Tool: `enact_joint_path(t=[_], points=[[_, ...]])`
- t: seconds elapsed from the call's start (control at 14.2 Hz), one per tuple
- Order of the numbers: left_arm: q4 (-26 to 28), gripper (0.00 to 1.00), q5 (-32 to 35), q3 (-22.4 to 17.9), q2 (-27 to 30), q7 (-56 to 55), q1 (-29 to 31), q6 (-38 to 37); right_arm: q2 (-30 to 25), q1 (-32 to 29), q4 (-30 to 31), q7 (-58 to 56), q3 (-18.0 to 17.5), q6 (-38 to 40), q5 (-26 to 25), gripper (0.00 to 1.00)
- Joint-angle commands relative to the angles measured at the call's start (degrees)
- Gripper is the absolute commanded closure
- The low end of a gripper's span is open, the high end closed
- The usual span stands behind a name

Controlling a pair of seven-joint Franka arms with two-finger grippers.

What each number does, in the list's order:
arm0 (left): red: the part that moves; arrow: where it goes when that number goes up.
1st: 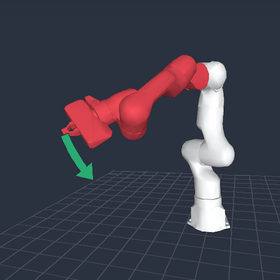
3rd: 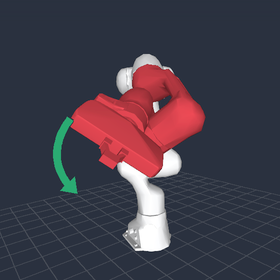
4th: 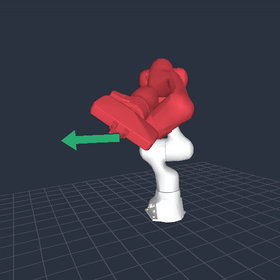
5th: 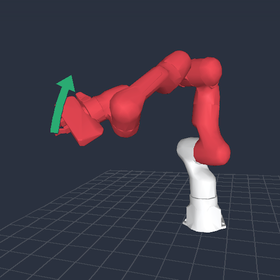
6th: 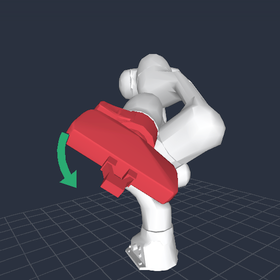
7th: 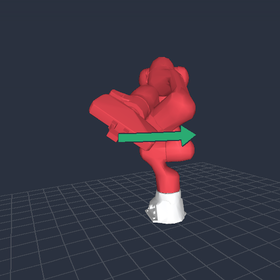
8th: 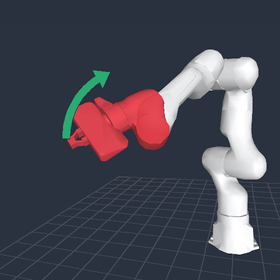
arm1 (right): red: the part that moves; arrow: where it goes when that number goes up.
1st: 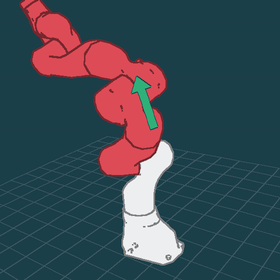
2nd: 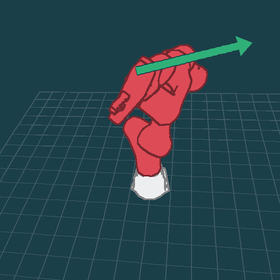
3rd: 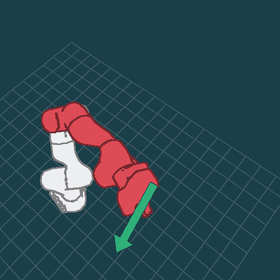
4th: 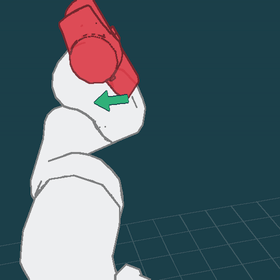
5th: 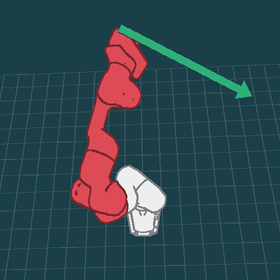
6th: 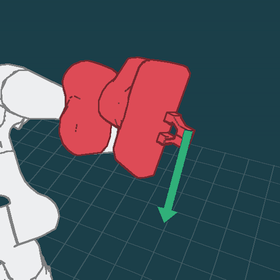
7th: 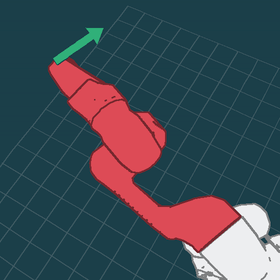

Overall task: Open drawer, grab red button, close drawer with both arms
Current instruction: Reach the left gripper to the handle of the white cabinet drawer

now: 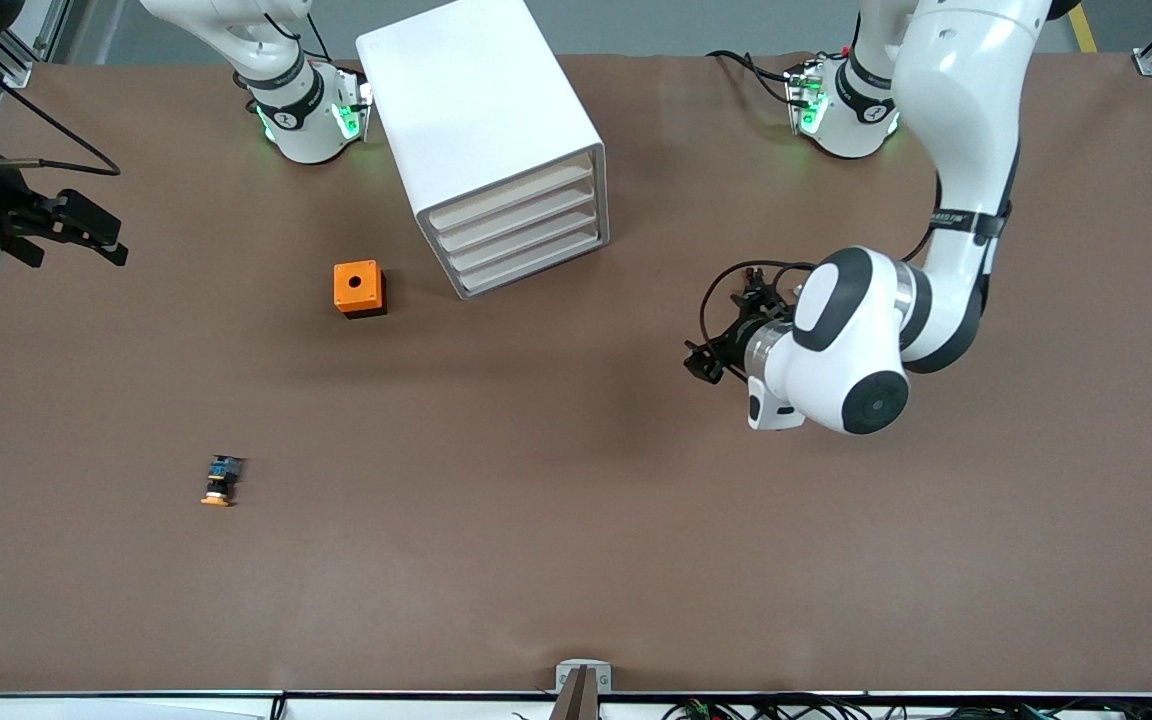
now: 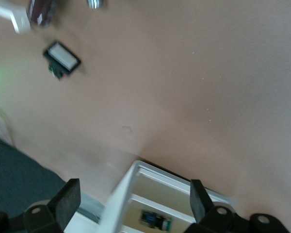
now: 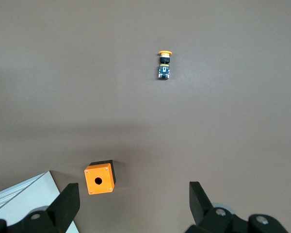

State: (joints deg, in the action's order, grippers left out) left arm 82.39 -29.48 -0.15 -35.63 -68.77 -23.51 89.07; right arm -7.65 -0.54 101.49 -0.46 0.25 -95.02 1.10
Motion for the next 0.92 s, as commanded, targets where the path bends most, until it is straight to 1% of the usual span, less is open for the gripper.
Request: enact_joint_path(t=[0.0,0.21,0.35,0.57,0.71,0.85], points=[[-2.9,0.01,-1.8,1.9,-3.7,-10.4,-1.4,-1.4,-1.2,0.2,0.7,0.3,0.1,0.2,0.2,0.0],[-3.3,0.01,-2.4,5.6,-6.0,-20.8,-1.4,-1.4,-1.1,0.2,-0.1,0.5,0.1,0.4,0.2,0.0],[-3.4,0.01,-6.3,6.0,-7.6,-28.0,-1.4,-1.4,0.1,-0.3,-2.2,0.4,0.3,1.3,0.2,0.0],[-3.5,0.01,-8.6,6.2,-8.8,-34.9,-1.5,-2.3,4.3,-0.3,-3.4,0.3,0.3,3.1,-0.7,0.0],[-4.0,0.01,-11.0,7.0,-10.2,-38.5,-1.8,-2.8,9.3,-0.2,-4.6,-0.5,0.3,3.1,-0.3,0.0],[-4.4,0.01,-12.8,8.1,-11.4,-42.7,-2.2,-2.8,10.4,-0.2,-6.2,-1.9,0.2,2.5,-0.8,0.0]])
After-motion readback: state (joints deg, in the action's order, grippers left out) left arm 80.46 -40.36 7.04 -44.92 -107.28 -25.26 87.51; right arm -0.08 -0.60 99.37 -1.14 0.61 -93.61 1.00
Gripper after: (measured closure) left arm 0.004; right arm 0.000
